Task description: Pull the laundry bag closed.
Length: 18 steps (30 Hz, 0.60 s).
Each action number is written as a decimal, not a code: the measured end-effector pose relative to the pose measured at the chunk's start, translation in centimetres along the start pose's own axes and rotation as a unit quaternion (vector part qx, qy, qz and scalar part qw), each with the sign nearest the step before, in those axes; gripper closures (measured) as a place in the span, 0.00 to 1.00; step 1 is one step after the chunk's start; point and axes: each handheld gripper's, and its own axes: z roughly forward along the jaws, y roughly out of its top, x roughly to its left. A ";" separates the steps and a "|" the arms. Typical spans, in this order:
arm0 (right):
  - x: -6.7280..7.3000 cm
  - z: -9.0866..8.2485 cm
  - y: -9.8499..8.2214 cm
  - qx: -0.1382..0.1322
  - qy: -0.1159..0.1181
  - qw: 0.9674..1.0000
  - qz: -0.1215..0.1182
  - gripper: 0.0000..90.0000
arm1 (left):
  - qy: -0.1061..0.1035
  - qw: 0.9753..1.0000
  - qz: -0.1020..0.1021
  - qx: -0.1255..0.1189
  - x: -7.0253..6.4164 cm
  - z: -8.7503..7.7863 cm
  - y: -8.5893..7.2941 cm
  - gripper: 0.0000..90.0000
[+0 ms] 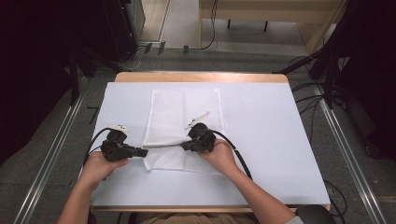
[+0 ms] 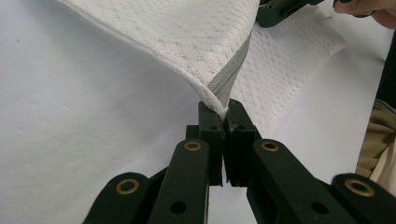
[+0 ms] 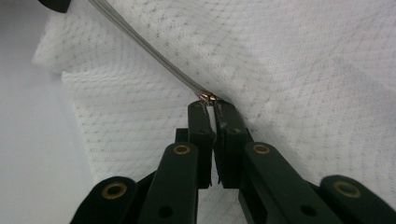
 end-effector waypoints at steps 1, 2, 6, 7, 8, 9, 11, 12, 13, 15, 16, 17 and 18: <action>0.0 0.0 0.0 0.000 0.000 1.000 0.000 0.98 | 0.000 1.000 0.000 0.000 0.0 0.0 0.0 0.98; 0.0 0.0 -0.1 -0.002 0.002 1.000 -0.001 0.98 | 0.003 1.000 0.000 -0.002 0.0 0.0 0.0 0.98; -0.3 -0.1 -0.3 -0.002 0.000 1.000 0.002 0.98 | 0.003 1.000 -0.002 -0.003 0.0 -0.1 -0.1 0.98; -0.3 -0.1 -0.3 -0.002 0.000 1.000 0.002 0.98 | 0.003 1.000 -0.002 -0.003 0.0 -0.1 -0.1 0.98; -0.3 -0.1 -0.3 0.000 -0.003 1.000 0.002 0.98 | 0.004 1.000 -0.002 -0.002 0.1 -0.1 -0.1 0.98; -0.4 -0.1 -0.4 -0.001 -0.003 1.000 0.001 0.98 | 0.004 1.000 -0.001 -0.002 0.1 -0.1 -0.1 0.98; -0.5 -0.2 -0.5 0.004 -0.009 1.000 0.001 0.98 | 0.005 1.000 -0.001 0.000 0.1 -0.2 -0.2 0.98; -0.7 -0.4 -0.7 0.006 -0.013 1.000 0.003 0.98 | 0.008 1.000 -0.001 -0.002 0.2 -0.3 -0.2 0.98; -0.8 -0.5 -0.7 0.005 -0.013 1.000 0.006 0.98 | 0.006 1.000 -0.004 -0.004 0.3 -0.3 -0.3 0.98; -1.0 -0.6 -0.8 0.004 -0.013 1.000 0.007 0.98 | 0.006 1.000 -0.004 -0.004 0.3 -0.3 -0.3 0.98; -1.1 -0.7 -0.9 0.004 -0.013 1.000 0.012 0.98 | 0.007 1.000 -0.003 -0.003 0.3 -0.3 -0.3 0.98; -1.2 -0.8 -1.0 0.003 -0.013 1.000 0.011 0.98 | 0.007 1.000 -0.003 -0.002 0.3 -0.3 -0.3 0.98; -1.2 -0.8 -1.0 0.004 -0.014 1.000 0.011 0.98 | 0.008 1.000 -0.003 -0.002 0.3 -0.2 -0.3 0.98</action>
